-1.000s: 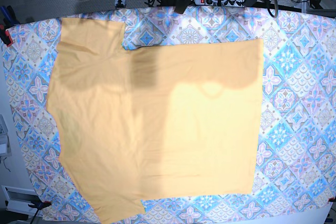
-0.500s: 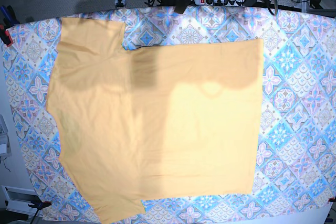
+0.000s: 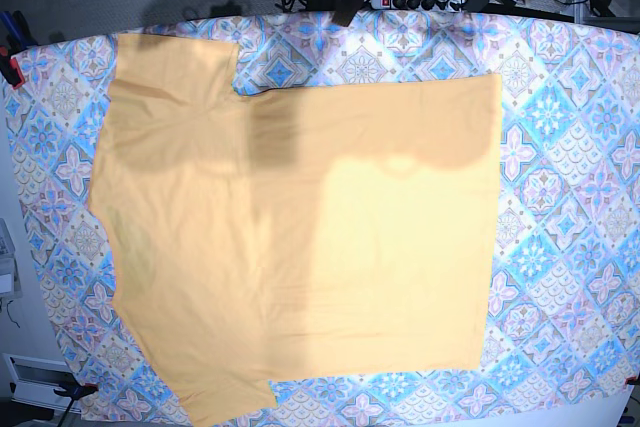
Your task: Fold the T-shirt properly
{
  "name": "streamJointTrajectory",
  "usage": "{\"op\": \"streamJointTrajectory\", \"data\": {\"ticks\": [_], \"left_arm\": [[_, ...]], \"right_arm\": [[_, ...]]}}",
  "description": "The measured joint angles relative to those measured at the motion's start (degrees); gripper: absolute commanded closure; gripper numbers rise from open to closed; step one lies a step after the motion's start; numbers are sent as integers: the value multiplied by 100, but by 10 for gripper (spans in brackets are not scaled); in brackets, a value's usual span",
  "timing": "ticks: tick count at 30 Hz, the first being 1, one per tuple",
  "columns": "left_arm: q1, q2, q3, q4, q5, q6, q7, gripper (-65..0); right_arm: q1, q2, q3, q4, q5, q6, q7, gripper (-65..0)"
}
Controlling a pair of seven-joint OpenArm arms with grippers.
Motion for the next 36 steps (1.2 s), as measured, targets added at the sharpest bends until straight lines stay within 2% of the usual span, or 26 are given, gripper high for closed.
{"op": "streamJointTrajectory", "data": {"ticks": [4, 6, 10, 12, 18, 24, 30, 36], "left_arm": [[201, -66, 0, 101, 2, 4, -28, 0], [420, -114, 0, 391, 4, 4, -393, 0], [800, -162, 0, 931, 4, 4, -590, 0], [986, -173, 0, 1198, 4, 4, -575, 0], [1408, -173, 0, 1917, 4, 4, -560, 0], [1683, -175, 0, 2577, 4, 7, -555, 0], [2205, -175, 0, 3698, 4, 24, -566, 0], [2680, -177, 0, 4422, 4, 22, -553, 0]], "right_arm": [[-378, 70, -4, 634, 0, 13, 22, 0], [-538, 111, -4, 944, 2, -7, 31, 0], [-785, 125, 15, 1322, 2, -20, 35, 0], [-970, 131, 2, 1569, 0, 52, 35, 0], [-1425, 267, 31, 2413, 0, -22, 42, 0], [-1628, 221, 28, 2835, -2, 42, 39, 0], [-1998, 424, 31, 3595, 20, -2, 205, 0], [-2472, 402, 39, 4363, 13, 20, 166, 0]]}}
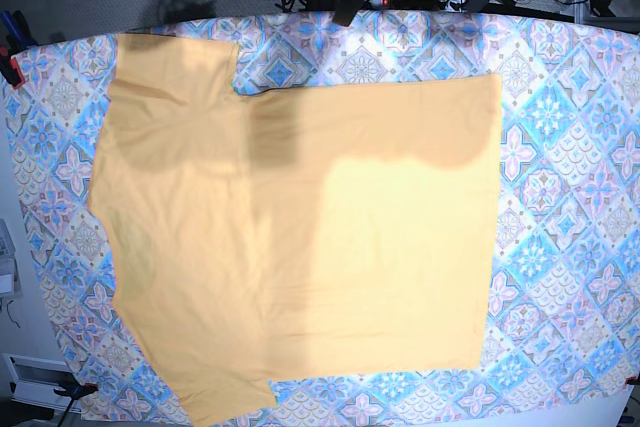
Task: Fold the T-shirt properly
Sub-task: 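Move the left gripper down to the shirt's shoulder corner and grasp it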
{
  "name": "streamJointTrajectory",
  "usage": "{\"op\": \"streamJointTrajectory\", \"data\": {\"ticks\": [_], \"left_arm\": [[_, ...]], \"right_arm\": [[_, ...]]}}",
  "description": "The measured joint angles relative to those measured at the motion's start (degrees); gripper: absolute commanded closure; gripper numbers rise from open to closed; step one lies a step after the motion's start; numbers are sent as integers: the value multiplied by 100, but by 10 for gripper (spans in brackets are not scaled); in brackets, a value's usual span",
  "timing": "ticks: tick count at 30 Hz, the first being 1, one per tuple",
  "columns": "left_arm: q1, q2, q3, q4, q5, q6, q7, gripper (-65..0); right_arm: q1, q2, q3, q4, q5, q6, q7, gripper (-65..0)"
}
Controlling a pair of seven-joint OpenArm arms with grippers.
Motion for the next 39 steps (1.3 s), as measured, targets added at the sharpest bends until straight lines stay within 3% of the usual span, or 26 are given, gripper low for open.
{"op": "streamJointTrajectory", "data": {"ticks": [7, 15, 30, 36, 39], "left_arm": [[439, 4, 4, 861, 0, -4, 15, 0], [811, -9, 7, 1792, 0, 0, 55, 0], [1274, -11, -7, 4024, -50, 0, 98, 0], [1165, -9, -7, 4441, -1182, 2, 120, -1], [968, -28, -55, 4612, -1880, 17, 463, -1]], "right_arm": [[-361, 120, 13, 828, -9, -46, 11, 0], [-682, 105, 573, 1486, 0, -42, -24, 0], [-984, 92, 608, 2640, 7, -26, -42, 0], [-1045, 92, 732, 3121, 7, -35, -688, 0], [-1016, 118, 737, 3421, 7, -26, -809, 0]]}}
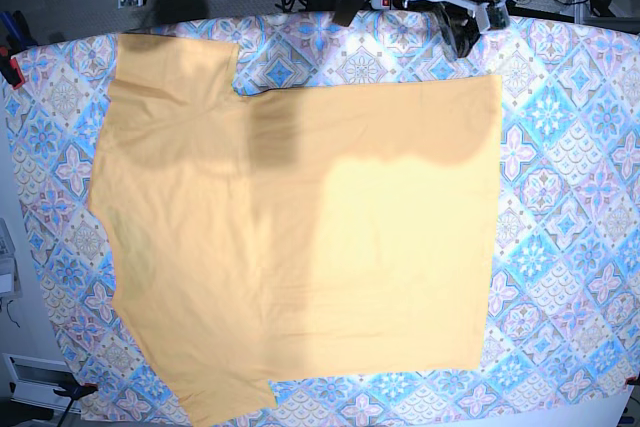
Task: Fold the T-shirt properly
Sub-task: 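Move the left gripper down to the shirt's shoulder corner and grasp it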
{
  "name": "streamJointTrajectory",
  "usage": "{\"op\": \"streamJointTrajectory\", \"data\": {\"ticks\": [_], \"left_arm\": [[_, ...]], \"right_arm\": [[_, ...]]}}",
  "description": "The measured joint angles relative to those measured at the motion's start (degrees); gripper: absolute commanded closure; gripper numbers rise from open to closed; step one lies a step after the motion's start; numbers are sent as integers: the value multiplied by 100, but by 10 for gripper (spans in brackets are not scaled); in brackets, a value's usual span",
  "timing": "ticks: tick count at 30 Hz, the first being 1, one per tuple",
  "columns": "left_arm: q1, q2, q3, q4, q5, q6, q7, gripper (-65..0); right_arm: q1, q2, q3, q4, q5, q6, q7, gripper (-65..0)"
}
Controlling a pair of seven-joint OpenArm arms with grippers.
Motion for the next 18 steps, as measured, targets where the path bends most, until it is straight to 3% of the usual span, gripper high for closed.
{"op": "streamJointTrajectory", "data": {"ticks": [9, 14, 18], "left_arm": [[-809, -476, -568, 155, -2750, 42, 1714, -8], [-1051, -496, -1054, 149, -3469, 48, 2402, -72], [-1088, -481, -1130, 149, -3624, 50, 2540, -144]], "right_arm": [[2, -20, -7, 393, 0, 0, -402, 0], [17, -17, -11, 439, 0, 9, -380, 0], [17, -15, -11, 439, 2, 2, -382, 0]]}}
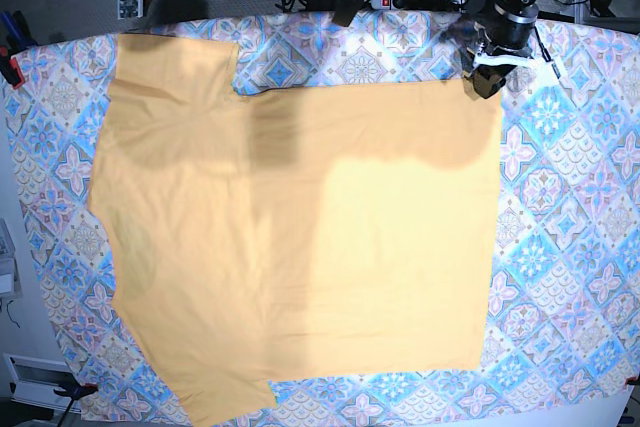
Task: Fold the T-shirt properly
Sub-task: 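Move the left gripper down to the shirt's shoulder corner and grasp it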
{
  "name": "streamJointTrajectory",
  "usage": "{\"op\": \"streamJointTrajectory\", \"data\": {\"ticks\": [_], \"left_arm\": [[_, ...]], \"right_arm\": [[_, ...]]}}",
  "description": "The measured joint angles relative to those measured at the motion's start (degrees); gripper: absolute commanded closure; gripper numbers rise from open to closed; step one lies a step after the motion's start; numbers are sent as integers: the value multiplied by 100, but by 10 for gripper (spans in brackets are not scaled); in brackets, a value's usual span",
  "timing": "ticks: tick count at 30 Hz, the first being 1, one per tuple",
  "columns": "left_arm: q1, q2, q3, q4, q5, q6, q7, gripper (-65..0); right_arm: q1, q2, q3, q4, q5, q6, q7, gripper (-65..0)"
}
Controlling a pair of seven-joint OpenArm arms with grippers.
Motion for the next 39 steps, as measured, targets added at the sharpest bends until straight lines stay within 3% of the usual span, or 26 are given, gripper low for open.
{"op": "streamJointTrajectory", "data": {"ticks": [16, 25, 34, 39], "left_arm": [[-17, 133, -7, -570, -1270, 0, -9, -292], [-195, 131, -11, -1263, -1663, -46, -74, -296], [-387, 201, -372, -1342, -1641, 39, -50, -296], [-527, 201, -387, -1587, -1665, -92, -94, -294]], "right_arm": [[2, 0, 0, 0, 0, 2, -2, 0], [2, -2, 0, 0, 0, 2, -2, 0], [2, 0, 0, 0, 0, 0, -2, 0], [0, -2, 0, 0, 0, 2, -2, 0]]}}
